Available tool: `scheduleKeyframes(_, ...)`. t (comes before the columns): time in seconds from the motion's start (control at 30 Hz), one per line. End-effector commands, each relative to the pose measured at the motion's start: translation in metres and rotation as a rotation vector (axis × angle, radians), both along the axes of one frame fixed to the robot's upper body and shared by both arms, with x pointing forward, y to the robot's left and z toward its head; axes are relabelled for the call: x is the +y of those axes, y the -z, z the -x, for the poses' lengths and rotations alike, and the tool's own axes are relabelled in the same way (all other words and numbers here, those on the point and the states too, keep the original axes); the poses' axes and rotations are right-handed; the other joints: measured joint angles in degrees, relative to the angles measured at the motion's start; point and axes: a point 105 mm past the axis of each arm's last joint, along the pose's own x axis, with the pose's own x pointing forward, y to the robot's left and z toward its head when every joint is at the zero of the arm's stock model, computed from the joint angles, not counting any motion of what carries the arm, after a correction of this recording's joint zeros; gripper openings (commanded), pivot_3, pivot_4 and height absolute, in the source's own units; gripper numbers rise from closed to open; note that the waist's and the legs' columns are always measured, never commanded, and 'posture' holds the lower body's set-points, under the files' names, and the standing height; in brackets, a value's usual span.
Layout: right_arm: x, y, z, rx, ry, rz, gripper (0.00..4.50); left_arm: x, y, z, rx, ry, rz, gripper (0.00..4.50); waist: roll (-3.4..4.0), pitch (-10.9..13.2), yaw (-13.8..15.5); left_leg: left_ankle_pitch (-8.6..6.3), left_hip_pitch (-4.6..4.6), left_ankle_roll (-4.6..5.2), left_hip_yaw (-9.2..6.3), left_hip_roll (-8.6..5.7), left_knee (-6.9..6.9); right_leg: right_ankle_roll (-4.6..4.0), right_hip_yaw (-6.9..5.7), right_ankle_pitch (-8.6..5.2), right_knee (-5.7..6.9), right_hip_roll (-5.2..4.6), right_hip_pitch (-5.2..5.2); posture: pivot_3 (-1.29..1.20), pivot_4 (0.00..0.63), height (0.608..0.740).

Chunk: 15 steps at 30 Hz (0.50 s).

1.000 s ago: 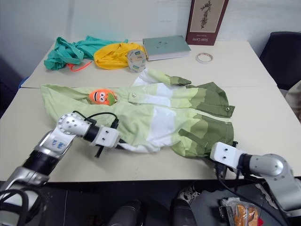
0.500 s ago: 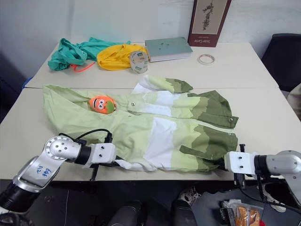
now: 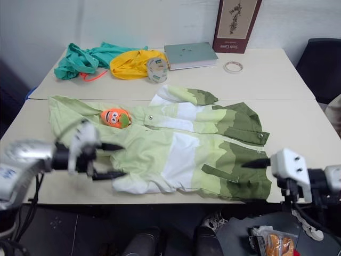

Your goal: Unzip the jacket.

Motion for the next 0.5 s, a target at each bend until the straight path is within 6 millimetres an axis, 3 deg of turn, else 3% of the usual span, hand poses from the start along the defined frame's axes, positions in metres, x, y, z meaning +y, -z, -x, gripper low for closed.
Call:
scheduleKeyframes(0.03,0.017,-0.042,-0.003,-0.074,-0.001,-0.143,4.5,0.019,-0.036,-0.028,-0.028,-0.171,0.125,4.49,-0.02,0.0,0.0,0.0,-0.04,0.0,0.01,-0.02,0.0,0.0,0.01,0.0,0.01,0.0,-0.04,0.0,0.15,0.74)
scheduleKeyframes(0.07,0.022,-0.048,-0.004,-0.086,-0.009,-0.16,4.5,0.029,-0.041,-0.042,-0.05,-0.25,0.113,4.49,-0.03,0.0,0.0,0.0,-0.03,-0.01,0.0,-0.03,0.0,0.0,-0.02,0.0,0.01,0.0,-0.05,0.0,0.15,0.74)
scheduleKeyframes(0.13,0.033,-0.057,-0.004,-0.105,-0.035,-0.183,4.5,0.059,-0.043,-0.069,-0.18,-0.389,-0.088,4.49,-0.03,0.0,-0.1,0.01,-0.11,-0.03,0.0,-0.04,-0.02,0.0,-0.04,0.0,0.06,0.01,-0.16,0.0,0.15,0.74)
scheduleKeyframes(0.23,0.041,-0.058,-0.004,-0.114,-0.057,-0.169,4.5,0.078,-0.039,-0.088,-0.313,-0.373,-0.34,4.49,-0.03,0.0,-0.3,0.01,-0.12,-0.08,0.09,-0.04,-0.22,0.0,-0.01,0.0,0.05,0.04,-0.25,0.0,0.15,0.74)
scheduleKeyframes(0.3,0.045,-0.059,-0.006,-0.126,-0.064,-0.164,4.5,0.083,-0.036,-0.101,-0.381,-0.307,-0.475,4.49,-0.04,0.0,-0.2,-0.01,-0.18,-0.09,0.08,-0.04,-0.2,0.0,-0.04,0.0,0.03,0.04,-0.28,0.0,0.15,0.74)
scheduleKeyframes(0.5,0.048,-0.061,-0.016,-0.147,-0.039,-0.185,4.5,0.071,-0.02,-0.129,-0.456,-0.166,-0.592,4.49,-0.16,0.1,0.3,-0.04,-0.39,0.06,0.06,-0.18,0.02,0.03,-0.09,0.02,0.05,-0.1,-0.34,0.0,0.15,0.74)
